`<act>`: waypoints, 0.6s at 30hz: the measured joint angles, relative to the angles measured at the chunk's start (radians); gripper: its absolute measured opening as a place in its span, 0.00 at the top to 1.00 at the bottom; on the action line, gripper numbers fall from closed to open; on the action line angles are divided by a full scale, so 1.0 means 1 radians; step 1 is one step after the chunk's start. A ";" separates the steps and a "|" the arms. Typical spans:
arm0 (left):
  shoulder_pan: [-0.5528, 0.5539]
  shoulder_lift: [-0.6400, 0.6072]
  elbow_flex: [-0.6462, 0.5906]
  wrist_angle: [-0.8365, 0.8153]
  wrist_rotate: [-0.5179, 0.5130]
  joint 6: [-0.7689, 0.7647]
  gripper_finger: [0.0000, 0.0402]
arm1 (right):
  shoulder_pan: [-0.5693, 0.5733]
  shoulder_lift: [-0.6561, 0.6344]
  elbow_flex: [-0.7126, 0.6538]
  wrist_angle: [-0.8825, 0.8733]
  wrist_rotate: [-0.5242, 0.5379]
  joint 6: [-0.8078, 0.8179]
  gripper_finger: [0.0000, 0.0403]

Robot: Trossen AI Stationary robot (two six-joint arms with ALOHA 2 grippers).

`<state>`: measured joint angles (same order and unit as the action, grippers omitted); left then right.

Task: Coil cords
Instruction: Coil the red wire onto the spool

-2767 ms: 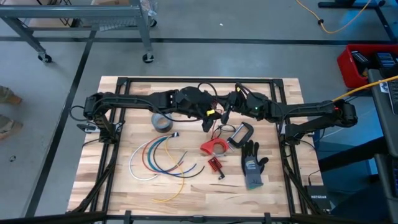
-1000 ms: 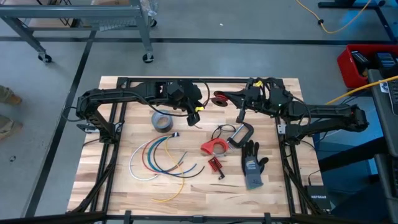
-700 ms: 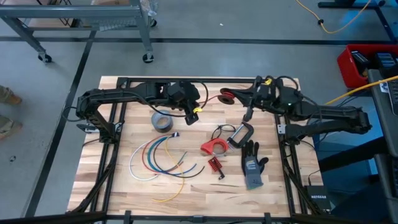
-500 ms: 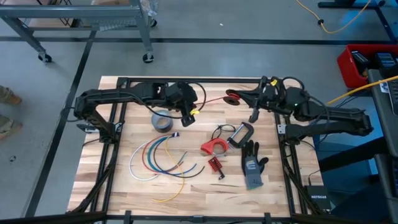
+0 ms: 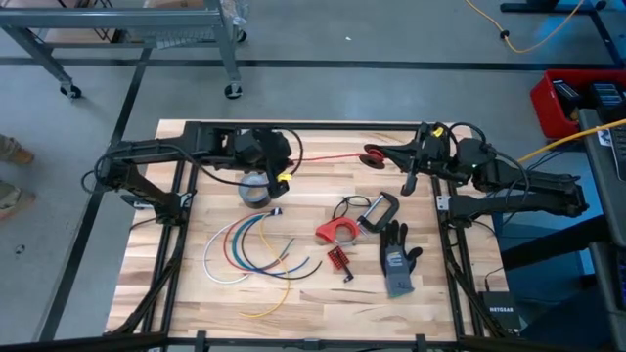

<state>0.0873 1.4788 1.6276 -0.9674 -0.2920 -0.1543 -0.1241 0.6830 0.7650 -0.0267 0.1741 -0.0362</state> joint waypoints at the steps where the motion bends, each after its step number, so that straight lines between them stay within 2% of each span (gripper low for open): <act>1: -0.006 0.001 0.000 -0.011 -0.001 -0.015 0.99 | 0.000 0.000 0.000 0.000 0.000 0.003 0.99; 12: -0.027 0.030 -0.002 -0.221 -0.010 -0.164 0.95 | -0.001 -0.028 0.003 0.030 0.017 0.006 0.99; 18: -0.027 0.037 -0.002 -0.435 -0.014 -0.231 0.95 | -0.001 -0.061 0.002 0.024 0.037 0.005 0.99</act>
<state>0.0605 1.5154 1.6253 -1.4024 -0.3058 -0.3858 -0.1249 0.6220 0.7675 -0.0027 0.2111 -0.0311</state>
